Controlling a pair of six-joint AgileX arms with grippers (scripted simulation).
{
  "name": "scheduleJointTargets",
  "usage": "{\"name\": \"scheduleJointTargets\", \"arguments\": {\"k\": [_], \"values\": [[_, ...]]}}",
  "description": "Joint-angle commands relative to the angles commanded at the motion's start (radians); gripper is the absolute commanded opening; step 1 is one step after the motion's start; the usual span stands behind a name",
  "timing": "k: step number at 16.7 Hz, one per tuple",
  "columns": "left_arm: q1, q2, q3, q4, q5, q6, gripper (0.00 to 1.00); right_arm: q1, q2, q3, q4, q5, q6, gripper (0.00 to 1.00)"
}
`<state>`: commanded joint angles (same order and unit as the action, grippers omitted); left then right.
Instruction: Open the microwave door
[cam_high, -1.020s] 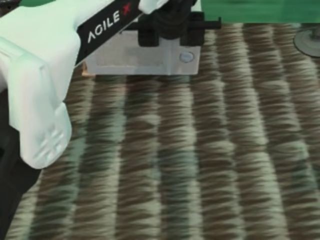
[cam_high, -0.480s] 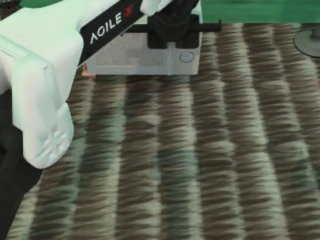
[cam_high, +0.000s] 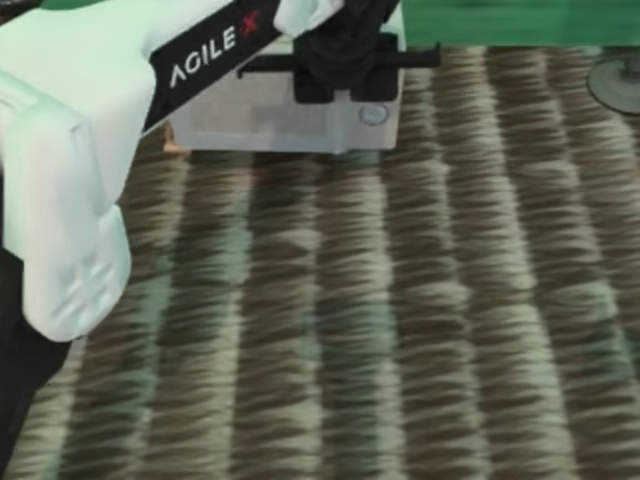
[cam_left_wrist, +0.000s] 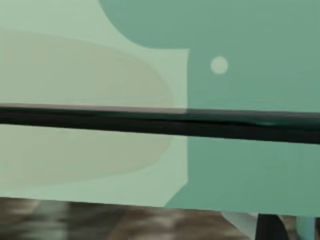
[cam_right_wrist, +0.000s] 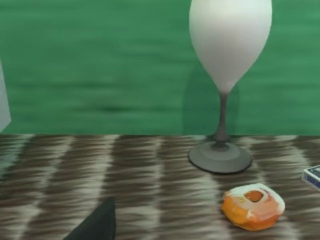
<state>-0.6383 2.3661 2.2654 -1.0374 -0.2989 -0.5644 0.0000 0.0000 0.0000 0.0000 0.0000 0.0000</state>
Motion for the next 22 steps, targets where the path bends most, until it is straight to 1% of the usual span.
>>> {"name": "scheduleJointTargets", "arguments": {"k": [4,22], "values": [[-0.005,-0.058,-0.105,0.052,-0.009,-0.014,0.0,0.0,0.0,0.0,0.0,0.0,0.0,1.0],[-0.005,-0.06,-0.108,0.053,-0.009,-0.014,0.0,0.0,0.0,0.0,0.0,0.0,0.0,1.0]]}}
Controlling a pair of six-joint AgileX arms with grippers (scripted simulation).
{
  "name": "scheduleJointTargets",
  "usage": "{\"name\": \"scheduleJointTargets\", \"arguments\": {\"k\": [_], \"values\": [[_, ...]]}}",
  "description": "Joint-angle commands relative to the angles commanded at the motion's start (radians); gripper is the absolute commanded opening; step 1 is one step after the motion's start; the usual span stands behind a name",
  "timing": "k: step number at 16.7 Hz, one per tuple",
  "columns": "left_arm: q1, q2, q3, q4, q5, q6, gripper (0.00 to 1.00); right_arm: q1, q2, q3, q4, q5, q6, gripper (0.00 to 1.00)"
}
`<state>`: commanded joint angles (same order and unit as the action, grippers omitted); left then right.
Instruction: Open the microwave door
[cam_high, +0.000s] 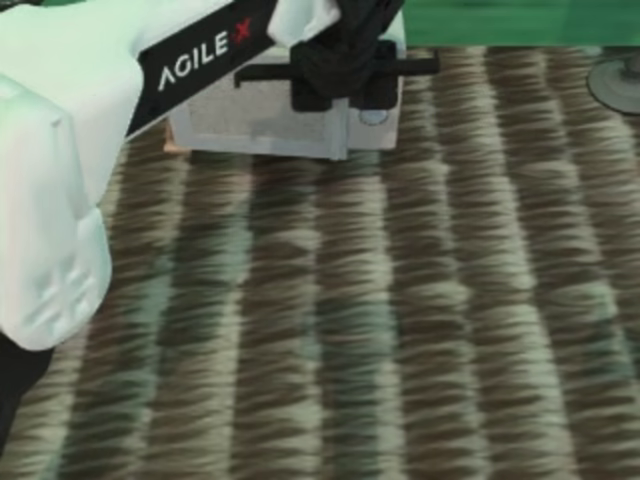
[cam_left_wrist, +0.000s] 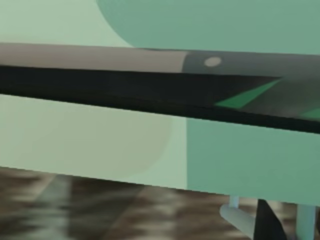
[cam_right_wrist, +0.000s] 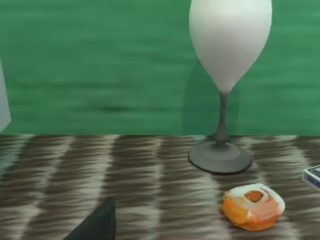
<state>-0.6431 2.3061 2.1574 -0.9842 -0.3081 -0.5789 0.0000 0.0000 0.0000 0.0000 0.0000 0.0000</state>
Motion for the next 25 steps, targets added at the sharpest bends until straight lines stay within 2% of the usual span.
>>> {"name": "scheduleJointTargets", "arguments": {"k": [9,16,25], "values": [[-0.008,0.003,0.003,0.005,0.009,-0.004,0.0,0.0,0.0,0.0,0.0,0.0,0.0,1.0],[0.004,-0.098,-0.165,0.091,0.036,0.081,0.0,0.0,0.0,0.0,0.0,0.0,0.0,1.0],[0.004,-0.102,-0.173,0.095,0.038,0.085,0.0,0.0,0.0,0.0,0.0,0.0,0.0,1.0]]}}
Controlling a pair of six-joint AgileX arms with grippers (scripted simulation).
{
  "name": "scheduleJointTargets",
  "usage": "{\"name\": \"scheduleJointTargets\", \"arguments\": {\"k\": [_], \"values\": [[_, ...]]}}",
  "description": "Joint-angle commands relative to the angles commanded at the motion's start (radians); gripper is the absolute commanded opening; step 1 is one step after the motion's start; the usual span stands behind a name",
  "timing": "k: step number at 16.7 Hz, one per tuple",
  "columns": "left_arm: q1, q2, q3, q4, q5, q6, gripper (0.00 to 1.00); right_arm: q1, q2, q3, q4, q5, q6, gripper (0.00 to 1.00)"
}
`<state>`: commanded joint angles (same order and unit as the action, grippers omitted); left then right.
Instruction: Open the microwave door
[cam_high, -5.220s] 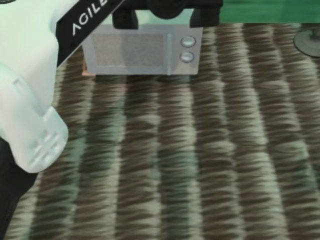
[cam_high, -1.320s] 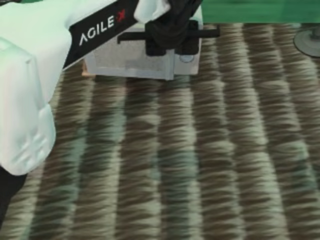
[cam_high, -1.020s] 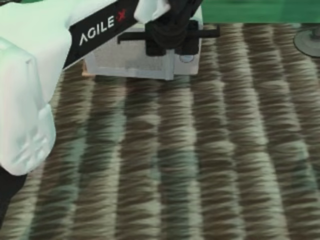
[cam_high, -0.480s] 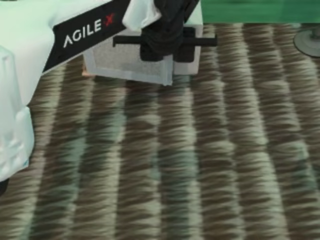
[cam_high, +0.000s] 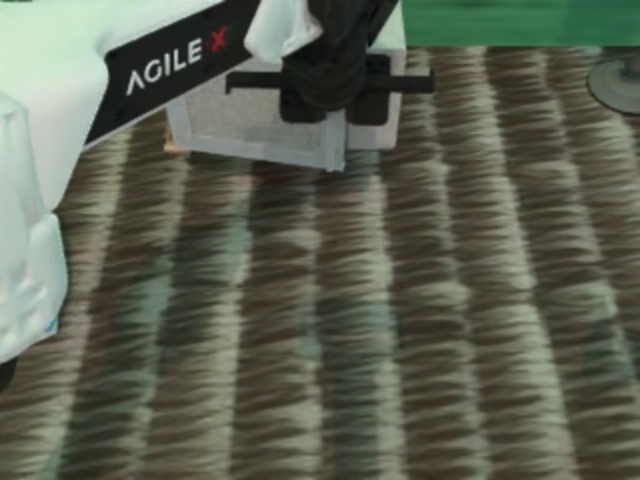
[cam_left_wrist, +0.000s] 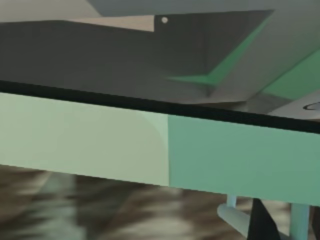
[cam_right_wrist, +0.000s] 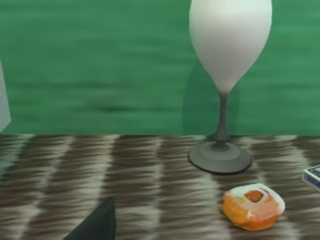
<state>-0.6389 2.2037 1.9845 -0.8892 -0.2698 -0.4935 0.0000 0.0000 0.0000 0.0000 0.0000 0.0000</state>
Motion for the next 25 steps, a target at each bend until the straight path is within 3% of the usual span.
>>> {"name": "scheduleJointTargets", "arguments": {"k": [18,25], "values": [[-0.01,0.001,0.0,0.004,0.009,-0.003,0.0,0.0,0.0,0.0,0.0,0.0,0.0,1.0],[0.008,-0.094,-0.15,0.079,0.045,0.092,0.0,0.0,0.0,0.0,0.0,0.0,0.0,1.0]]}}
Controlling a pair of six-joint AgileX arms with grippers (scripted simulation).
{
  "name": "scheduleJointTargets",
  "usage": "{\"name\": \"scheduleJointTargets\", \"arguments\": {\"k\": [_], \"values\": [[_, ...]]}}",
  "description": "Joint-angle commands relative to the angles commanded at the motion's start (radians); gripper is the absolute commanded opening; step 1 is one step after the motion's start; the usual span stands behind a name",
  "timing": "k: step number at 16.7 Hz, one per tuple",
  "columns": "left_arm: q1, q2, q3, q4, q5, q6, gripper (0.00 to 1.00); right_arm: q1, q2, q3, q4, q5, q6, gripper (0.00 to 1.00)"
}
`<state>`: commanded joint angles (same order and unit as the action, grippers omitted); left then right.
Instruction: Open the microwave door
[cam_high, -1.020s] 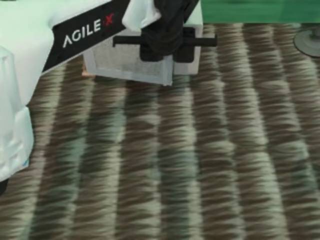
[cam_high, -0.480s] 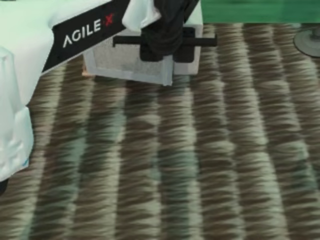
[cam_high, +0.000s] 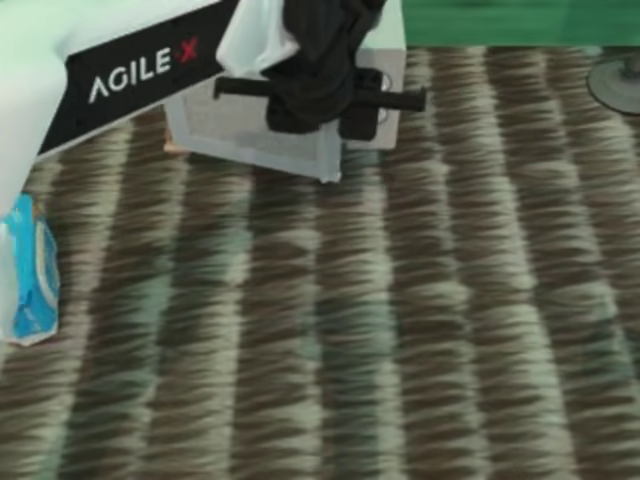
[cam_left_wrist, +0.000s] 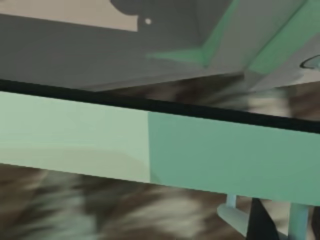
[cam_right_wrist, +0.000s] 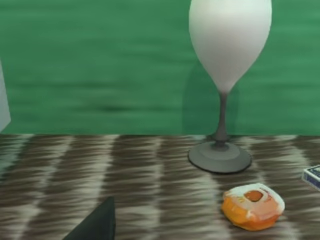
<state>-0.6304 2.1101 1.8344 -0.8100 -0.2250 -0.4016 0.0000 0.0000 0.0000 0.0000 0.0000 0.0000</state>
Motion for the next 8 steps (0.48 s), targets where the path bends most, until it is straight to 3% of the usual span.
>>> {"name": "scheduleJointTargets", "arguments": {"k": [8], "values": [[0.001,-0.004,-0.007,0.003,0.002,0.005,0.0,0.0,0.0,0.0,0.0,0.0,0.0,1.0]]}}
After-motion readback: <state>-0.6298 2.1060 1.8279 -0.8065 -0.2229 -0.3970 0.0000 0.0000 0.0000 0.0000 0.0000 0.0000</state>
